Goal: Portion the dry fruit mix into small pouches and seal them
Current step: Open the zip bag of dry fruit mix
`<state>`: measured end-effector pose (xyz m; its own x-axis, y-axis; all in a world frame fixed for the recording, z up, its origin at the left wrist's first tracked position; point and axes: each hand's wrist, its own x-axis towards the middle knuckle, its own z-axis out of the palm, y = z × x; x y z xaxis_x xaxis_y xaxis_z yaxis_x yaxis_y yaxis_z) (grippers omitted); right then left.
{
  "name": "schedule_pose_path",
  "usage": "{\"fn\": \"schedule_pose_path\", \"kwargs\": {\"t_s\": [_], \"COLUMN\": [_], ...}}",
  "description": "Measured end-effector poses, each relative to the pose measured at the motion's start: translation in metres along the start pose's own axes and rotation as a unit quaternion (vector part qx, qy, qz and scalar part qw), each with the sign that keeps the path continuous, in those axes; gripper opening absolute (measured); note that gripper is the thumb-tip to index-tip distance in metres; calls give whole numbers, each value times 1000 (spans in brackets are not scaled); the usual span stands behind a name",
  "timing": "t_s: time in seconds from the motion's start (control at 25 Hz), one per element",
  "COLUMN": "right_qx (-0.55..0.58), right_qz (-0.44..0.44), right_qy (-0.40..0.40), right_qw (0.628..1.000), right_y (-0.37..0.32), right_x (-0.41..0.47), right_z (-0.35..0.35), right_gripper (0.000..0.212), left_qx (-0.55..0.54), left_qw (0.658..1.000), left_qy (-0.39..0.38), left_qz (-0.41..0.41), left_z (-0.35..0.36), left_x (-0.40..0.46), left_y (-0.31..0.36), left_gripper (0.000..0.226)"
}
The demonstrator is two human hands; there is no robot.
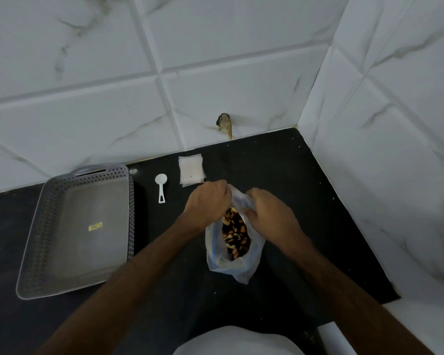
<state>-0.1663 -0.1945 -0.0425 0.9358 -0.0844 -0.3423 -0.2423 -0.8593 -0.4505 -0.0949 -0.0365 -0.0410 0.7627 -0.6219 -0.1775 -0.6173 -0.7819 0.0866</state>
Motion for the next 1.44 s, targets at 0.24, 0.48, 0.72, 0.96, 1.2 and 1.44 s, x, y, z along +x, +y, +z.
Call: {"fn": "schedule_pose_path", "kwargs": {"t_s": [0.24,0.48,0.72,0.96,1.2,1.44], "right_qx": [376,559,373,10,491,546], "right_qz": [39,142,99,17,189,120], "right_qy": [-62,-190,-98,-17,-177,-202], "right_qw": [924,794,917,1000,832,804], "right_y": [22,27,7,13,38,37], "right_x": [5,16,20,14,26,42], "right_z": [-7,-4,-12,-9,-15,-2], "right_gripper": [19,28,23,16,21,28], "left_qx": [-667,-257,-213,-477,-225,-202], "left_qw": [680,965,977,852,973,977], "left_qy": [-194,31,-30,-116,-38,21], "left_qz": [-235,52,0,-182,-24,69], "left_z": [-6,5,15,12,14,22], "left_x": [-8,-10,-6,-10,-25,-10], "left_y": [-12,-13,-5,-11,-25,-5], "left_gripper": [33,37,16,23,19,22]}}
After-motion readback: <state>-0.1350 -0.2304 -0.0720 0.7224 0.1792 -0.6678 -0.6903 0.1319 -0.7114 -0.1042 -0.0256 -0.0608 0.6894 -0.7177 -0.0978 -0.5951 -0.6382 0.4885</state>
